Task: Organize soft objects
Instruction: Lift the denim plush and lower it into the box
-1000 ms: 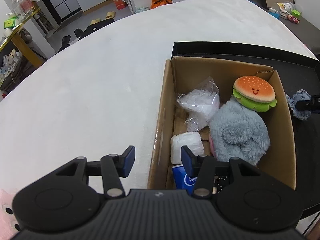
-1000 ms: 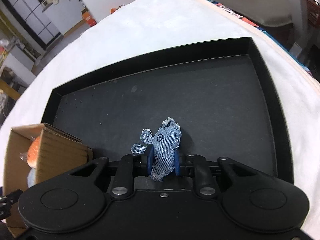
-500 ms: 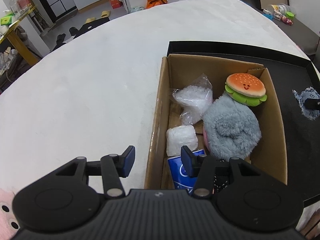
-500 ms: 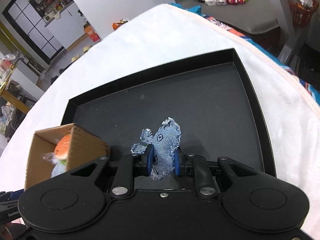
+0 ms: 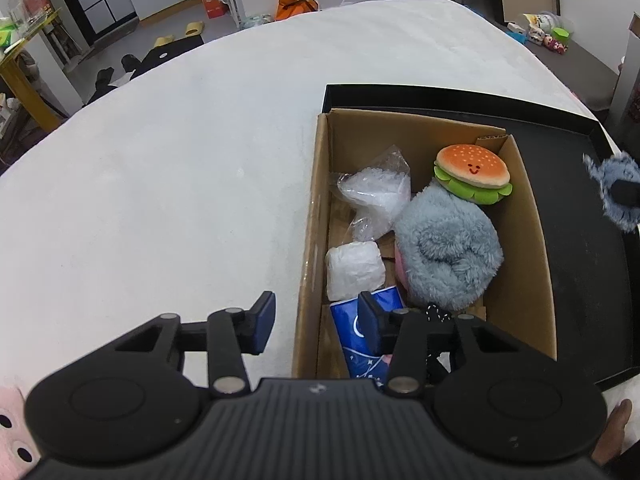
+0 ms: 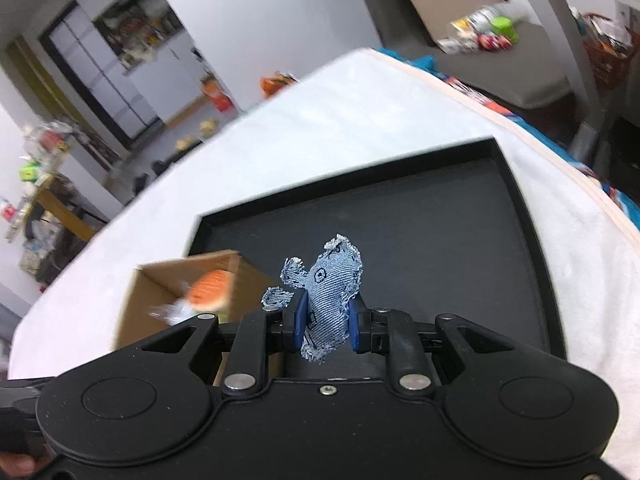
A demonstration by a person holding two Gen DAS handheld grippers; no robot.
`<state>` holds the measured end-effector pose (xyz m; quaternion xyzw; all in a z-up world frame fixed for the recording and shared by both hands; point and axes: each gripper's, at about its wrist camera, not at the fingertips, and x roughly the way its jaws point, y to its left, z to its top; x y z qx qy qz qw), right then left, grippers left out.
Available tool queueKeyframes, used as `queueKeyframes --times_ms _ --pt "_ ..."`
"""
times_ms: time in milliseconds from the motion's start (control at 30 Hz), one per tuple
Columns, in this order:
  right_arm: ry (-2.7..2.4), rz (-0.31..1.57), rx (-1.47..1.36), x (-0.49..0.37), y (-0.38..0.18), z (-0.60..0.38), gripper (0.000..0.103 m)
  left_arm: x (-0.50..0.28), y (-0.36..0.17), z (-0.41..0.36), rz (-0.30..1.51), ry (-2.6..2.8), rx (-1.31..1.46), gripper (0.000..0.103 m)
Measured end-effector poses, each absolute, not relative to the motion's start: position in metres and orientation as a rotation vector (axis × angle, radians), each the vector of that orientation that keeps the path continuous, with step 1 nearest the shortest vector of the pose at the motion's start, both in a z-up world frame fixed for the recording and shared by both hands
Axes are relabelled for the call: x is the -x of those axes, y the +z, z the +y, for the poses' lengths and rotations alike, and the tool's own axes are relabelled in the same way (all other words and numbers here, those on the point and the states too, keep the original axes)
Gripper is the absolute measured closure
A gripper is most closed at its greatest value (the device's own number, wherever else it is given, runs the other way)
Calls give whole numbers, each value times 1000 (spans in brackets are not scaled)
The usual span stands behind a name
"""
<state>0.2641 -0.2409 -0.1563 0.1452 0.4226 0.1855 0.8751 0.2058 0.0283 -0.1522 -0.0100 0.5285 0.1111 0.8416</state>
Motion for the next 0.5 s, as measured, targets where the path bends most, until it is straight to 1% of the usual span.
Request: queueKeyframes --times_ms 100,500 --pt "454 855 -300 -260 -148 -229 82 -205 -152 33 1117 232 33 63" --pt "570 843 -247 -255 -136 -196 82 -197 -158 46 1133 189 76 79"
